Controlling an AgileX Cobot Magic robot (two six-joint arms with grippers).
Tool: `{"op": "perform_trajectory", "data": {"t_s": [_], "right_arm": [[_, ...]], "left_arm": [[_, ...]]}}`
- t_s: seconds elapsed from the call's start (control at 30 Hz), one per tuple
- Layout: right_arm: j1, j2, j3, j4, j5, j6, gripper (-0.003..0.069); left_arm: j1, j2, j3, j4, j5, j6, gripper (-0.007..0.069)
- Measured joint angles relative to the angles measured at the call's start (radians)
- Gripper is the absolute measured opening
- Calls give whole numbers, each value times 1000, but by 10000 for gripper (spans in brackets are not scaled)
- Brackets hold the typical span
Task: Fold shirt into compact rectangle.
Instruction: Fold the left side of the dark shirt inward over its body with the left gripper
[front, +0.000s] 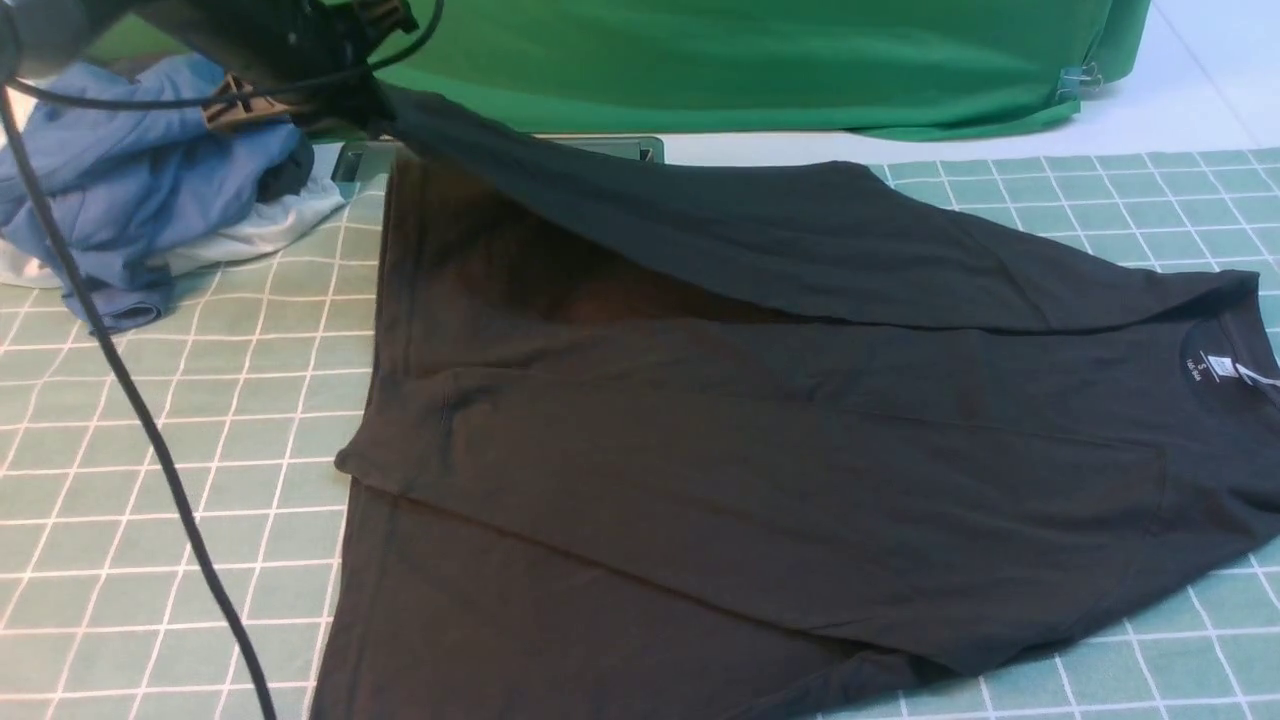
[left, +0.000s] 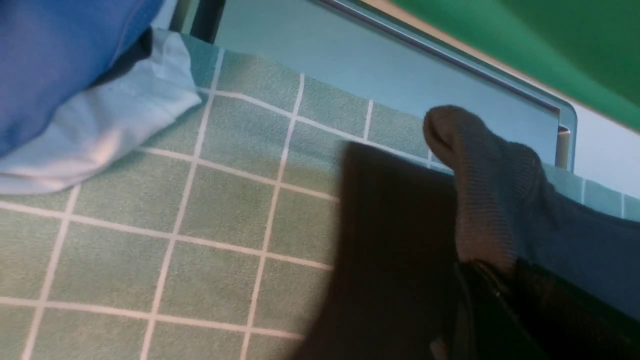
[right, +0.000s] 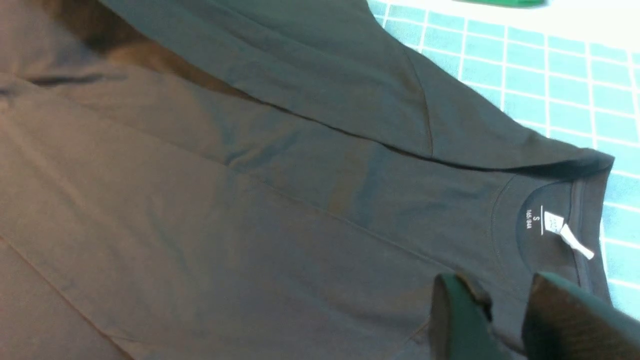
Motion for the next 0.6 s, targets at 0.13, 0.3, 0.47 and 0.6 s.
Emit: {"op": "perform_trajectory", "data": {"t_s": [0.13, 0.3, 0.47, 0.6], "right_arm": [[0, 0, 0, 0, -2, 0, 230], [0, 0, 0, 0, -1, 0, 235], [0, 0, 0, 0, -6, 0, 235], [0, 6, 0, 1, -30, 1, 235]], "left_arm": [[0, 5, 0, 25, 29, -1, 36], [0, 18, 0, 25, 98, -1, 36], [0, -13, 0, 36, 208, -10, 36], [0, -33, 3, 44, 345, -37, 36]]}}
